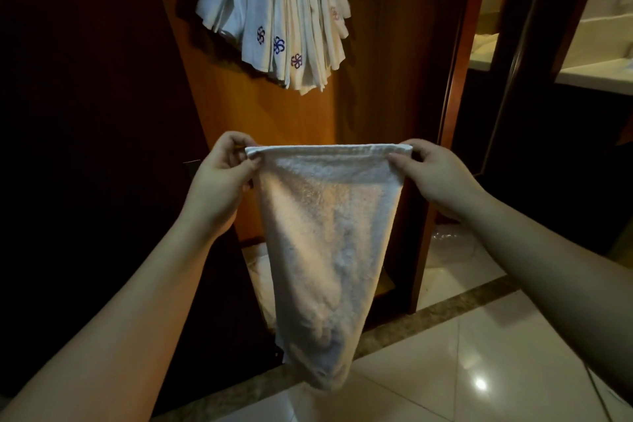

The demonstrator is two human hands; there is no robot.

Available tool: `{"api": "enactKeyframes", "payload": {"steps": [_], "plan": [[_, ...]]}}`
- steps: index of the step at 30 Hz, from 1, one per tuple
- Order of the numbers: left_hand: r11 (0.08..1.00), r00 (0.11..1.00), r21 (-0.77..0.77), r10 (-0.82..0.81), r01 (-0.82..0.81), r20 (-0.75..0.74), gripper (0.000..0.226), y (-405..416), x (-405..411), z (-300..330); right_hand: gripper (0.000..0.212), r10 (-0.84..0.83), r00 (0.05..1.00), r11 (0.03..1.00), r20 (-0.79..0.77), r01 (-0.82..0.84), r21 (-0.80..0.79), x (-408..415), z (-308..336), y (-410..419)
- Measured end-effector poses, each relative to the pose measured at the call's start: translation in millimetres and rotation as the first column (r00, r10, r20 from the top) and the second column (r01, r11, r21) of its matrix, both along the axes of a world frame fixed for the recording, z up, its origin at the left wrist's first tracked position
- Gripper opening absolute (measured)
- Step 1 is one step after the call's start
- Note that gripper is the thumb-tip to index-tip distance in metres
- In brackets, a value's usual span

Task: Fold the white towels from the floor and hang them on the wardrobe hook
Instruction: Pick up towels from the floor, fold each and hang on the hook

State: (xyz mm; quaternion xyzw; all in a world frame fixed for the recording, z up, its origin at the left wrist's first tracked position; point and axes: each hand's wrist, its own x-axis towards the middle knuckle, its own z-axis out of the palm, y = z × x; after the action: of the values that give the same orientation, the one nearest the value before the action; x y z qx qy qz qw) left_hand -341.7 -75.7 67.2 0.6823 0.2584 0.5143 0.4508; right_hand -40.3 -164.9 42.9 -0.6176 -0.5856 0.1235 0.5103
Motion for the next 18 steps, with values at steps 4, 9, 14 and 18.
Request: {"api": "enactKeyframes", "payload": {"steps": [4, 9, 14, 18], "plan": [[0.998, 0.997, -0.045, -0.045, 0.048, 0.06, 0.015, -4, 5, 0, 0.018, 0.039, 0.993, 0.997, -0.115, -0.032, 0.064, -6, 3, -6], [0.997, 0.995, -0.066, -0.022, 0.029, 0.101, 0.021, -13, 14, 4, 0.017, -0.072, 0.982, 0.967, -0.173, 0.111, 0.227, -17, 5, -11], [0.991, 0.993, -0.128, -0.022, 0.038, 0.119, 0.022, -20, 24, 8, 0.078, 0.299, 0.771, 0.94, -0.563, -0.34, 0.035, 2, 10, -15], [0.988, 0.993, -0.147, -0.036, 0.052, 0.113, 0.021, -21, 25, 7, 0.067, 0.342, 0.545, 0.777, -0.765, -0.622, -0.096, 23, 6, -24]]}}
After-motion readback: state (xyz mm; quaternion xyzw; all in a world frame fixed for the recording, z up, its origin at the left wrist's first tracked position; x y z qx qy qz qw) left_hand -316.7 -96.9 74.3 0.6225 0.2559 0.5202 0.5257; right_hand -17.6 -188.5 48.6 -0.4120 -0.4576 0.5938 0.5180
